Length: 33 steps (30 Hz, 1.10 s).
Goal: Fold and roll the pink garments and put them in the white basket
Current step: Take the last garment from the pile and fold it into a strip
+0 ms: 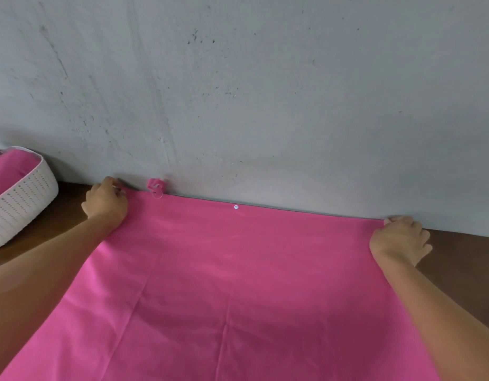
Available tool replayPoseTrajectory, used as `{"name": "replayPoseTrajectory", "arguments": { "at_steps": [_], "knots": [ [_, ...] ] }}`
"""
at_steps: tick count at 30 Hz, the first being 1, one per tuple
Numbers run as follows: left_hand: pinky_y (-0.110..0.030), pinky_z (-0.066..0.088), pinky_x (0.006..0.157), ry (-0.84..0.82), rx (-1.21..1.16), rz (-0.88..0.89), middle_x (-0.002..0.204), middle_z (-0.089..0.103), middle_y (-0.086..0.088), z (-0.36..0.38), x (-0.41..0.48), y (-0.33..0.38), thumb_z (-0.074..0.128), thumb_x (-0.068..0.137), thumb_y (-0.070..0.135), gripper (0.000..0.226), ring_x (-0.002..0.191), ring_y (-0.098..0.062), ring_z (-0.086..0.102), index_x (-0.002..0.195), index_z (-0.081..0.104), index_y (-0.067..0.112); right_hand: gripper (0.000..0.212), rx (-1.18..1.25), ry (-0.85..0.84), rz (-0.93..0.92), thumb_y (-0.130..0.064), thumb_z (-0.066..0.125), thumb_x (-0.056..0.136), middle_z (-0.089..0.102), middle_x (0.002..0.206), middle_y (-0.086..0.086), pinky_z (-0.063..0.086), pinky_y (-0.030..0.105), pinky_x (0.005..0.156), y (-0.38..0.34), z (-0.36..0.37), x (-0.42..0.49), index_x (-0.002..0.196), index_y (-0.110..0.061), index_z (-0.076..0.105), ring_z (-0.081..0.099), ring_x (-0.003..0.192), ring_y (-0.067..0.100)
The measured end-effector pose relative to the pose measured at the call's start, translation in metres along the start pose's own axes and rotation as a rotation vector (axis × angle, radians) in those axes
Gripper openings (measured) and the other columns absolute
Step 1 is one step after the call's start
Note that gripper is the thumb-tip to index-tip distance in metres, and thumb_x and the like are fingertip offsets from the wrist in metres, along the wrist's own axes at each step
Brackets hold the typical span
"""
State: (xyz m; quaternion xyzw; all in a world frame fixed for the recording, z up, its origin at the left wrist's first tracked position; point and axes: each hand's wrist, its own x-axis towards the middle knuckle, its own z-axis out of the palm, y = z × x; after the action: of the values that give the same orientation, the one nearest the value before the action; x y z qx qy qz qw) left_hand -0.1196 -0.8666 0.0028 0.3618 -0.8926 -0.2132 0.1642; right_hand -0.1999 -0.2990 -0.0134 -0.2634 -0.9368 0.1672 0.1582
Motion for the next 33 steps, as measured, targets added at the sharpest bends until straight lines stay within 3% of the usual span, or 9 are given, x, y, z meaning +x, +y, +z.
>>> {"name": "replayPoseTrajectory", "arguments": {
  "at_steps": [8, 12, 15, 18, 20, 22, 25, 33],
  "knots": [
    [-0.058, 0.037, 0.101, -0.008, 0.025, 0.115, 0.133, 0.050, -0.024, -0.022, -0.073, 0.026, 0.063, 0.095, 0.026, 0.042, 0.123, -0.046, 0.045, 0.132, 0.055, 0.008, 0.032, 0.148, -0.188, -0.002, -0.031, 0.054, 0.100, 0.053, 0.132, 0.023, 0.034, 0.052, 0.105, 0.005, -0.023, -0.003, 0.123, -0.008, 0.061, 0.043, 0.125, 0.043],
    [-0.058, 0.038, 0.101, -0.111, 0.043, 0.272, 0.134, 0.052, -0.017, -0.021, -0.138, 0.037, 0.065, 0.095, 0.028, 0.040, 0.125, -0.039, 0.047, 0.131, 0.057, 0.011, 0.044, 0.016, -0.223, -0.270, -0.031, 0.054, 0.100, 0.048, 0.138, 0.021, 0.037, 0.052, 0.103, 0.017, -0.045, -0.039, 0.135, -0.005, 0.049, 0.042, 0.127, 0.041],
    [-0.055, 0.041, 0.098, -0.202, 0.048, 0.432, 0.133, 0.054, -0.010, -0.016, -0.184, 0.042, 0.060, 0.097, 0.034, 0.037, 0.123, -0.034, 0.052, 0.129, 0.058, 0.014, 0.051, -0.110, -0.270, -0.416, -0.038, 0.038, 0.105, 0.035, 0.157, 0.012, 0.028, 0.050, 0.114, 0.032, -0.051, -0.072, 0.148, -0.009, 0.041, 0.028, 0.145, 0.032],
    [-0.050, 0.042, 0.101, -0.295, 0.029, 0.533, 0.138, 0.055, -0.004, -0.012, -0.222, 0.048, 0.036, 0.092, 0.057, 0.061, 0.127, -0.029, 0.053, 0.134, 0.057, 0.018, 0.063, -0.183, -0.346, -0.399, -0.047, 0.023, 0.106, 0.019, 0.167, 0.007, 0.016, 0.046, 0.122, 0.045, -0.058, -0.095, 0.156, -0.009, 0.028, 0.011, 0.154, 0.025],
    [-0.046, 0.036, 0.111, -0.359, 0.025, 0.610, 0.152, 0.045, 0.001, -0.010, -0.245, 0.053, 0.023, 0.088, 0.066, 0.077, 0.141, -0.023, 0.042, 0.145, 0.051, 0.022, 0.068, -0.199, -0.387, -0.380, -0.052, 0.018, 0.105, 0.013, 0.168, 0.006, 0.013, 0.045, 0.124, 0.053, -0.068, -0.107, 0.159, -0.009, 0.020, 0.006, 0.155, 0.022],
    [-0.040, 0.020, 0.121, -0.428, 0.087, 0.687, 0.166, 0.025, 0.002, -0.007, -0.265, 0.056, 0.011, 0.087, 0.072, 0.086, 0.154, -0.018, 0.020, 0.156, 0.036, 0.028, 0.072, -0.219, -0.405, -0.371, -0.055, 0.015, 0.105, 0.008, 0.169, 0.004, 0.009, 0.044, 0.125, 0.062, -0.079, -0.120, 0.161, -0.010, 0.013, 0.001, 0.156, 0.021],
    [-0.037, 0.000, 0.124, -0.432, 0.209, 0.752, 0.170, 0.000, 0.005, -0.002, -0.276, 0.053, -0.006, 0.085, 0.076, 0.089, 0.157, -0.016, -0.004, 0.162, 0.012, 0.034, 0.079, -0.241, -0.442, -0.353, -0.062, 0.007, 0.100, 0.001, 0.170, 0.000, 0.004, 0.043, 0.126, 0.078, -0.095, -0.144, 0.161, -0.013, 0.005, -0.004, 0.156, 0.020],
    [-0.042, 0.009, 0.127, -0.383, 0.213, 0.753, 0.169, 0.013, -0.002, -0.005, -0.278, 0.052, 0.002, 0.092, 0.071, 0.082, 0.157, -0.023, 0.008, 0.160, 0.022, 0.029, 0.117, -0.350, -0.433, -0.327, -0.074, -0.043, 0.064, -0.009, 0.169, -0.006, 0.005, 0.041, 0.125, 0.128, -0.134, -0.216, 0.161, -0.017, -0.007, -0.005, 0.156, 0.020]
  ]
}}
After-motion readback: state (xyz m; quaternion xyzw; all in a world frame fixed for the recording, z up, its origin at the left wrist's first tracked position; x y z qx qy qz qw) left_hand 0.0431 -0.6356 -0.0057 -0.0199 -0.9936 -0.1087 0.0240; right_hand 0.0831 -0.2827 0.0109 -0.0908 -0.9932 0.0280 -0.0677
